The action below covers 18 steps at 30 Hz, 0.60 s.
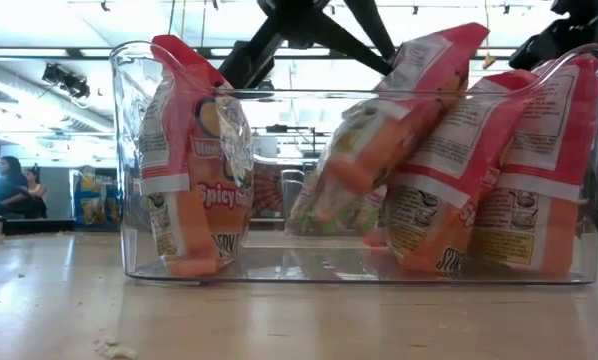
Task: Sort Maruchan noodles
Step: Put the orange noodle pack into the bottom transparent bin
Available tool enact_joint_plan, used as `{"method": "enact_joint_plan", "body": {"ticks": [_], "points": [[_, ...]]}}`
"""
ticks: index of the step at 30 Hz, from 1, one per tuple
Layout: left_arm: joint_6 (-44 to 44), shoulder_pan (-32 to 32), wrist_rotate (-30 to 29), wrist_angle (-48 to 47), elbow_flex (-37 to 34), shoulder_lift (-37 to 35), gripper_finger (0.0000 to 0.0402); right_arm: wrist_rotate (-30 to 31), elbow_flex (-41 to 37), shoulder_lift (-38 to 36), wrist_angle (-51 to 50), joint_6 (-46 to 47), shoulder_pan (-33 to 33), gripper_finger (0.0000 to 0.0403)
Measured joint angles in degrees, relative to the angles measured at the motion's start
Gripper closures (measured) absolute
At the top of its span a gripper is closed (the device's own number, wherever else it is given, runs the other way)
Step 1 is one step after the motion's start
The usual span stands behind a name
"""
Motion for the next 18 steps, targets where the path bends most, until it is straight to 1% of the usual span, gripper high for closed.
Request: {"method": "enact_joint_plan", "body": {"ticks": [3, 8, 10, 12, 15, 18], "points": [[2.1, 0.19, 2.45, 0.11, 0.0, 0.0, 0.0365, -0.58, 0.0, -0.14, -0.24, 1.01, 0.46, 0.0244], [6.93, 0.33, 1.74, 0.07, 0.0, 0.0, 0.0312, -2.81, 0.7, -2.11, -1.19, 5.86, 0.05, 0.0244], [9.44, 0.78, 2.92, 0.07, 0.0, 0.0, 0.0297, -2.67, 1.14, -3.54, -2.2, 7.06, -0.02, 0.0244], [12.14, 1.56, 5.76, 0.08, 0.0, 0.0, 0.0289, -1.94, 1.38, -5.17, -5.07, 8.21, 0.0, 0.0244], [13.55, 2.64, 10.62, -0.62, 0.0, -0.64, 0.0286, 0.96, 1.38, -8.26, -8.76, 10.51, 0.0, 0.0244], [14.95, 3.29, 11.86, -2.22, 0.02, -1.76, 0.0285, 3.63, 1.42, -11.63, -9.88, 10.25, -0.14, 0.0244]]}}
